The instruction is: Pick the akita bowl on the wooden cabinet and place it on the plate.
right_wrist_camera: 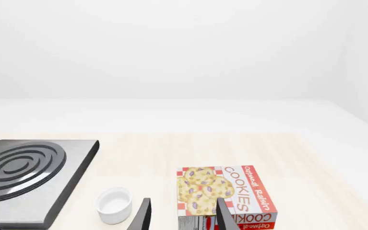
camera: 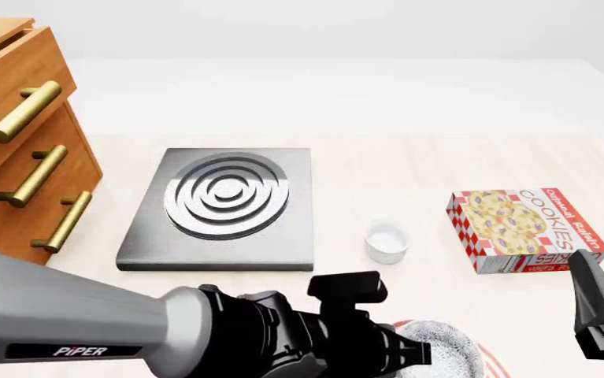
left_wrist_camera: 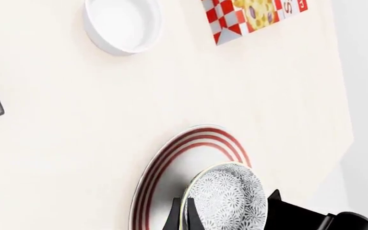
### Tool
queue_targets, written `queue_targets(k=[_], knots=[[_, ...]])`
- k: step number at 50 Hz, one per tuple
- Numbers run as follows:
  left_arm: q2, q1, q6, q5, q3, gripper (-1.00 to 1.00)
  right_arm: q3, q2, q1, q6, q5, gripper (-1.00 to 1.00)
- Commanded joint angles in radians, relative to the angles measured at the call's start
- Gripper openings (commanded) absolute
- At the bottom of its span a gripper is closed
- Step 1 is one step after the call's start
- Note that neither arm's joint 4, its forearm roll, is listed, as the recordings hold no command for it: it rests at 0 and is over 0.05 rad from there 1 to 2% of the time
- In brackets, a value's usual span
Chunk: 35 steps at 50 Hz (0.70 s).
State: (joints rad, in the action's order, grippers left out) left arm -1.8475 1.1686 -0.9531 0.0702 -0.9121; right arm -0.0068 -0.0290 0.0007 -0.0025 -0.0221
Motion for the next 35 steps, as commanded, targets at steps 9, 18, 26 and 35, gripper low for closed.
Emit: queue_targets(k=[9, 18, 26, 35], knots=[[0.001, -0.016, 0.004, 0.02, 0.006, -1.0, 0.0, 0.0, 0.0, 0.0, 0.0, 1.0], [0.009, -0.017, 0.029, 0.005, -0.005, 1.0, 0.0, 0.0, 0.0, 0.0, 0.0, 1.0], [0.011, -0.004, 0.034, 0.004, -0.007, 1.0, 0.0, 0.0, 0.0, 0.0, 0.0, 1.0], [0.027, 0.003, 0.035, -0.005, -0.002, 1.0, 0.0, 0.0, 0.0, 0.0, 0.0, 1.0]])
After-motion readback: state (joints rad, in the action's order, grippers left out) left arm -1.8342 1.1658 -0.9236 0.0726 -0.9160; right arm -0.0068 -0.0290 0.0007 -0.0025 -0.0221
